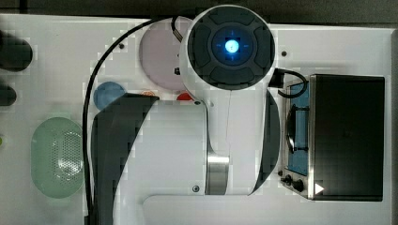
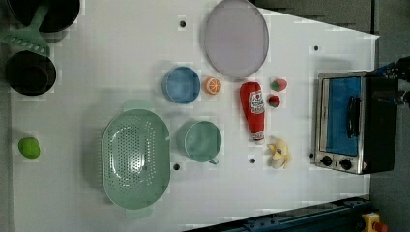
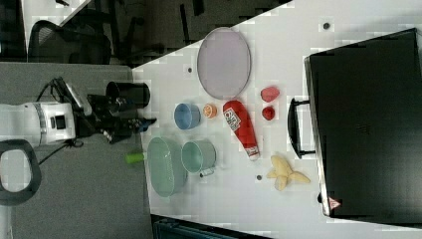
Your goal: Pick Ketchup from the table and place it in strainer.
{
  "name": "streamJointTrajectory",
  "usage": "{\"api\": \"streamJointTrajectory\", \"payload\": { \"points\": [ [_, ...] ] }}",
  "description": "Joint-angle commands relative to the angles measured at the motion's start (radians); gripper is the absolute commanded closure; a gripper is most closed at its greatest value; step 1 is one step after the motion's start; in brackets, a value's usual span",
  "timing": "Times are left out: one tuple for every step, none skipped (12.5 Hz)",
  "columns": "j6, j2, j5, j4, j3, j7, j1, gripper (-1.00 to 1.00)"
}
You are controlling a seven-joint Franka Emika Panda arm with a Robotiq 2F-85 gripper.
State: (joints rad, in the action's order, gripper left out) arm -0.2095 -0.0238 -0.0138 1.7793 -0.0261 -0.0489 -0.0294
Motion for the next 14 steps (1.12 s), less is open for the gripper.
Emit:
{"api": "streamJointTrajectory", "payload": {
  "points": [
    [0.153, -0.199, -0.017, 0.076, -0.056, 0.033, -0.108, -0.58],
    [0.153, -0.198, -0.017, 0.078, -0.057, 0.033, -0.108, -0.80],
    [0.151, -0.195, -0.017, 0.081, -0.058, 0.034, -0.108, -1.00],
    [0.140, -0.186, -0.017, 0.087, -0.061, 0.044, -0.107, -1.00],
    [0.127, -0.173, -0.017, 0.097, -0.065, 0.053, -0.107, -1.00],
    [0.110, -0.156, -0.017, 0.109, -0.070, 0.063, -0.107, -1.00],
    [0.089, -0.137, -0.017, 0.122, -0.074, 0.072, -0.106, -1.00],
    [0.066, -0.115, -0.017, 0.135, -0.079, 0.091, -0.105, -1.00],
    [0.043, -0.091, -0.017, 0.148, -0.085, 0.125, -0.105, -1.00],
    [0.018, -0.066, -0.017, 0.163, -0.091, 0.174, -0.104, -1.00],
    [-0.010, -0.040, -0.017, 0.178, -0.098, 0.237, -0.103, -1.00],
    [-0.046, -0.017, -0.017, 0.194, -0.105, 0.308, -0.101, -1.00],
    [-0.088, 0.004, -0.017, 0.212, -0.112, 0.384, -0.101, -1.00],
    [-0.132, 0.024, -0.017, 0.232, -0.118, 0.458, -0.100, -1.00]
  ]
}}
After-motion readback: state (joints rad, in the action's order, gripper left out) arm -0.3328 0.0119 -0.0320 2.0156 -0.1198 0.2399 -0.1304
